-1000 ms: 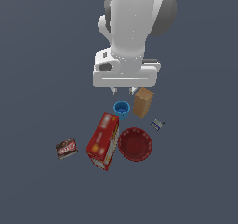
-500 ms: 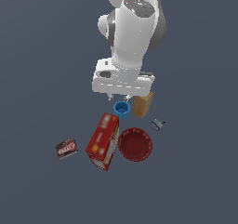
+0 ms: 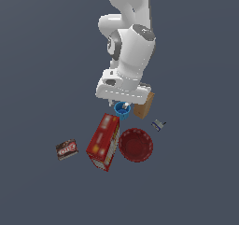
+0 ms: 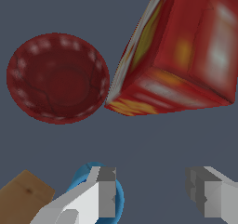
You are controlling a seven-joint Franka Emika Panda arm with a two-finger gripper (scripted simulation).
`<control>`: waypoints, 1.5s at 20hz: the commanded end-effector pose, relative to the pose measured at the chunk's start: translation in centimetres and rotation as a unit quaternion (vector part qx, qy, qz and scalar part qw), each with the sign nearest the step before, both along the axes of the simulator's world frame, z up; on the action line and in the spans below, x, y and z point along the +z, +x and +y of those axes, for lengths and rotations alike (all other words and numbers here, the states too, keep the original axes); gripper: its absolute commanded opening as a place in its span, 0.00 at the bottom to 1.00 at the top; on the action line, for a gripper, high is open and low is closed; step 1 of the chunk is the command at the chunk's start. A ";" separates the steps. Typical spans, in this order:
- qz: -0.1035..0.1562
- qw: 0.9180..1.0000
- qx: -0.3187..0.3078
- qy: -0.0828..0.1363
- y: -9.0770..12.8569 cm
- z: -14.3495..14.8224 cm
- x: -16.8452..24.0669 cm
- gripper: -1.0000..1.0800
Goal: Pick up a designated object from a clutter of objects.
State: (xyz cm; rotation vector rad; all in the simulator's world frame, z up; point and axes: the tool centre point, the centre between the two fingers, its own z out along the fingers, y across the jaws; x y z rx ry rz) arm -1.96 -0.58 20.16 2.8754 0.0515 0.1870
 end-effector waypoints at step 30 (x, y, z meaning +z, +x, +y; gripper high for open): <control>-0.101 0.990 0.069 0.069 -4.0 6.4 -6.6 0.62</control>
